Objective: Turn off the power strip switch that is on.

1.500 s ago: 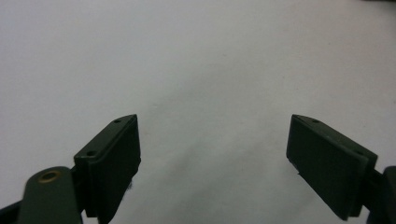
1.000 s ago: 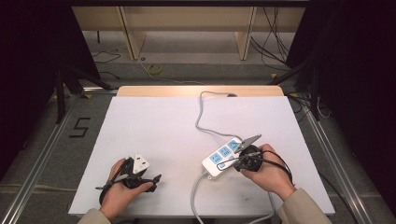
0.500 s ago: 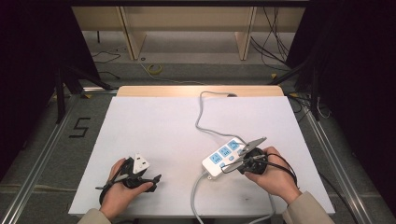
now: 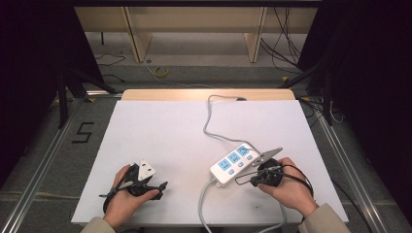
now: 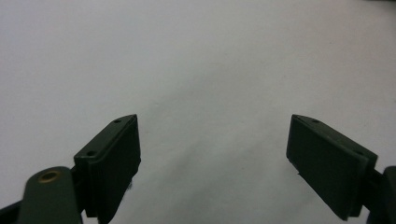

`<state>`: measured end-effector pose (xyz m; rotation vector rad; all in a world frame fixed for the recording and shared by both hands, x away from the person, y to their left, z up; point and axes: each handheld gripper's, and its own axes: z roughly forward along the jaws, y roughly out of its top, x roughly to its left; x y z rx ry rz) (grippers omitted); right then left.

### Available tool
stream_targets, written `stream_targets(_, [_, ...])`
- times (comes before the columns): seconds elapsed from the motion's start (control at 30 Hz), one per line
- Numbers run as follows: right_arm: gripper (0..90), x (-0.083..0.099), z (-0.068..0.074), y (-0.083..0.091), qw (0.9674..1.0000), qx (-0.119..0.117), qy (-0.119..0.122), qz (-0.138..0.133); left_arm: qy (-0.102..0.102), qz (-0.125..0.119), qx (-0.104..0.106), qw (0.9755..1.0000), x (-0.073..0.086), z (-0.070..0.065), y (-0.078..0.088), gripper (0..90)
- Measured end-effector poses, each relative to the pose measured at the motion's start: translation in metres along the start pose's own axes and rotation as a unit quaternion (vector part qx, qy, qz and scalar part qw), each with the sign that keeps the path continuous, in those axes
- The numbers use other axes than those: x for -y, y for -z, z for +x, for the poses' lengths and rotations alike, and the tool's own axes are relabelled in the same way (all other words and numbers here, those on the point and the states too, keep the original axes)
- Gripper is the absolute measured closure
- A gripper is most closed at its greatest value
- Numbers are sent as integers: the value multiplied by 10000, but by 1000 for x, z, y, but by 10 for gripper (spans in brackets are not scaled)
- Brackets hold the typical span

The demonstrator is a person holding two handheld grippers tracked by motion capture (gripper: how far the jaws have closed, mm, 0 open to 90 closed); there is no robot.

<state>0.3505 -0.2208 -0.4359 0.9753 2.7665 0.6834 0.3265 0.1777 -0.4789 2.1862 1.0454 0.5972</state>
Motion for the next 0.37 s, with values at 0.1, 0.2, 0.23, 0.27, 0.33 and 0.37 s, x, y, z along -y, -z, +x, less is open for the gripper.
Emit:
stream_targets(0.1, [826, 4, 0, 0, 10000, -29, -16, -7, 4, -5, -4, 10000, 0, 0, 0, 176])
stream_targets(0.2, [812, 6, -1, 0, 10000, -24, -43, -8, -2, 5, -5, 10000, 0, 0, 0, 176])
stream_targets(0.23, [807, 6, -1, 0, 10000, -28, -50, -13, -11, 6, -4, 10000, 0, 0, 0, 176])
stream_targets(0.27, [804, 7, -2, 0, 10000, -39, -51, -19, -14, 11, -5, 10000, 0, 0, -1, 176])
stream_targets(0.33, [789, 7, -2, 0, 10000, -42, -58, -29, -5, 26, -4, 10000, 0, 0, -1, 175])
stream_targets(0.37, [780, 7, -2, 1, 10000, -51, -74, -34, -5, 39, 0, 10000, 0, 0, -1, 175])
